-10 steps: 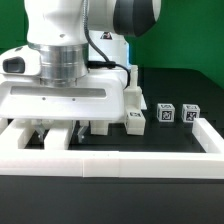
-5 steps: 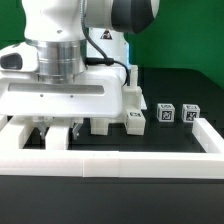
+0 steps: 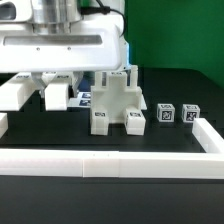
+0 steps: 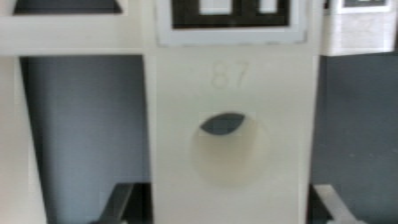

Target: Assemble chair

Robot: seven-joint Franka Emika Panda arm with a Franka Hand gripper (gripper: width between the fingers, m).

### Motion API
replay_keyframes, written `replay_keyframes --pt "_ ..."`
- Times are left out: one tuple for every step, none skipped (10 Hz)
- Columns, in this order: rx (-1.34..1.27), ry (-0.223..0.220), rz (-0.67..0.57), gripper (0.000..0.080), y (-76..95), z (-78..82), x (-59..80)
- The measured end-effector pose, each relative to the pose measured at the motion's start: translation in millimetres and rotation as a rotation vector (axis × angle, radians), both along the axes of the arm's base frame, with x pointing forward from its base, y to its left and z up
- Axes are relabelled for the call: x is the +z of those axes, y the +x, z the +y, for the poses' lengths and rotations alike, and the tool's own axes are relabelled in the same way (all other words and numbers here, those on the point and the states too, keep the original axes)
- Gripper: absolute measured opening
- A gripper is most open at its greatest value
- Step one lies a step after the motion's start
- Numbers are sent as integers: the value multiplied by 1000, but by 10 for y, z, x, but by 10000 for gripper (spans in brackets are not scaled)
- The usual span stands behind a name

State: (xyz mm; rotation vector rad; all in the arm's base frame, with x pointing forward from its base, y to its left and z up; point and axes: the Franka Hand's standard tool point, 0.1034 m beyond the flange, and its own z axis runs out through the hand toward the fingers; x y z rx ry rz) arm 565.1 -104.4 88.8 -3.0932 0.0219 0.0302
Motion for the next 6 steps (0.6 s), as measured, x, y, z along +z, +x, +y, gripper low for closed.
replay_keyframes --pt "31 -3 -23 284 -15 60 164" --pt "-8 -2 -34 284 14 126 247" --pt "3 0 -30 284 1 127 217" --pt "1 0 -27 284 -6 121 201" --pt "2 -1 -27 284 -7 119 202" --pt "57 1 -32 284 -29 92 225"
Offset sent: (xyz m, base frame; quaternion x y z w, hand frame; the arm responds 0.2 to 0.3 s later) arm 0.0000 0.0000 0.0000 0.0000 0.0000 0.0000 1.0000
